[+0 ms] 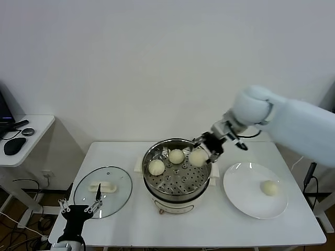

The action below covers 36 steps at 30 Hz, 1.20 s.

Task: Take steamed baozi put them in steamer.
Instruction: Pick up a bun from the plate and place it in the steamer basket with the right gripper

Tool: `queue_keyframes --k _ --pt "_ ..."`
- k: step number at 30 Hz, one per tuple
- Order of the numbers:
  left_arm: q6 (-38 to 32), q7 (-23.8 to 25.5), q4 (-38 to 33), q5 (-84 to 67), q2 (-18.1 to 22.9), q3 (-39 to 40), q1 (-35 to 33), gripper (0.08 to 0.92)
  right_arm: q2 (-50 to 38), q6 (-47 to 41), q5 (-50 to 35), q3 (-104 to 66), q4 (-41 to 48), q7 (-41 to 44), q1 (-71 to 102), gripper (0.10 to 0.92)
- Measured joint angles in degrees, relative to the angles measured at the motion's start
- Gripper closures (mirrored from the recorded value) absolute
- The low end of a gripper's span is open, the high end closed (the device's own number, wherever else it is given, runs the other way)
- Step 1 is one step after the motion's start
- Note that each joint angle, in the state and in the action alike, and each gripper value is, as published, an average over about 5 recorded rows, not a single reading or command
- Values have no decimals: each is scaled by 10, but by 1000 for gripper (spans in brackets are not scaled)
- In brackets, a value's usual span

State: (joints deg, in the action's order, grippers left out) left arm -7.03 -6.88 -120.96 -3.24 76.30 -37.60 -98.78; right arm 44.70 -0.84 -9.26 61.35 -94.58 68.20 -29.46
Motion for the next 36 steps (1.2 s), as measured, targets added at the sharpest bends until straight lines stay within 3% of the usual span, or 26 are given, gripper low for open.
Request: queue_keyframes --k 17,33,36 --pt "0 0 1 0 9 -17 -1 177 118 211 131 51 63 -40 39 431" --pt "-8 -1 4 -1 13 -22 -5 177 160 286 181 76 68 -41 50 418" --pt "-8 -1 4 -1 13 -20 -4 177 160 293 183 79 65 -44 49 372"
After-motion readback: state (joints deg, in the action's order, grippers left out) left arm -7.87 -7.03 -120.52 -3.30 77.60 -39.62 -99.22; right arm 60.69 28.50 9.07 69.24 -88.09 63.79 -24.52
